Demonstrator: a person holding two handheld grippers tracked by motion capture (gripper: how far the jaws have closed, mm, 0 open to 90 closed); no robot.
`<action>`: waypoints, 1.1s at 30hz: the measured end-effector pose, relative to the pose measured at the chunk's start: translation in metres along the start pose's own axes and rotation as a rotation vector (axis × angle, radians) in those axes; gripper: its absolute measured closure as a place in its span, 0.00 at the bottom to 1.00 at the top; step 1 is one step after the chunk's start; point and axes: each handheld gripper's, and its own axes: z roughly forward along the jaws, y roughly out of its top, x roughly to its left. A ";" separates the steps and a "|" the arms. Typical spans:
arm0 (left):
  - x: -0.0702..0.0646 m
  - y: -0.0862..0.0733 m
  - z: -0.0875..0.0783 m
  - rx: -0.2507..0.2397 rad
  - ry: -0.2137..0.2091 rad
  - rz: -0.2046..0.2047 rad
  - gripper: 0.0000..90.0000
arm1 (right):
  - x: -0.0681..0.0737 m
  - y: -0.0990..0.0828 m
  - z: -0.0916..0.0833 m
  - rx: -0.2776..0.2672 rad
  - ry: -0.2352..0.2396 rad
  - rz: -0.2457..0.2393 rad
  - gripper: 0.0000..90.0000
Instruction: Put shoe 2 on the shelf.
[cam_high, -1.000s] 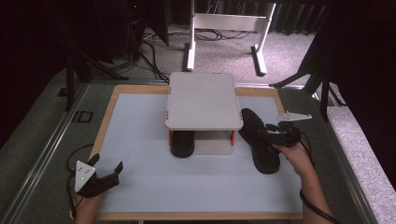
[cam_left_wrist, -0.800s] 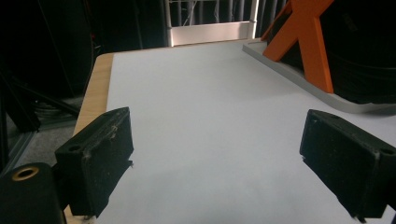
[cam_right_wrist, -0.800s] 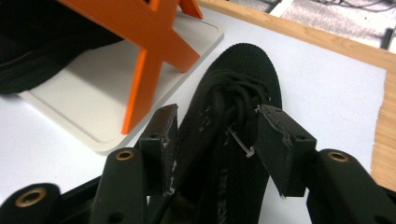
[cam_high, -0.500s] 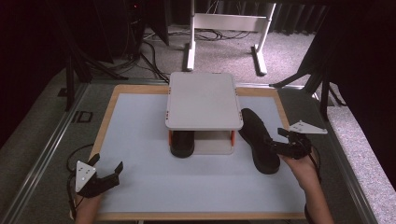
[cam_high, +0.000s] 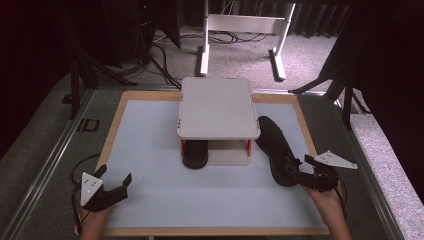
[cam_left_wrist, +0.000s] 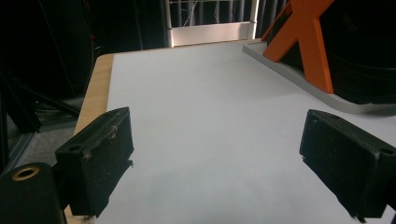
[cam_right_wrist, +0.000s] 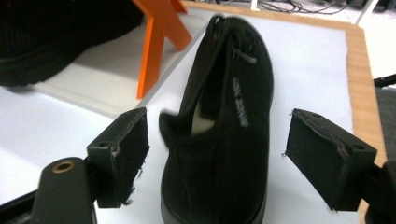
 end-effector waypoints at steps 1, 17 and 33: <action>0.000 0.000 0.000 0.000 0.000 0.001 0.11 | 0.001 -0.002 0.002 0.004 -0.007 -0.004 0.23; -0.001 0.000 0.000 0.000 0.000 0.005 0.12 | 0.008 -0.017 0.034 0.035 -0.089 0.042 0.45; 0.000 0.000 0.000 -0.002 0.000 0.000 0.12 | 0.022 -0.010 0.038 0.009 -0.102 -0.046 0.93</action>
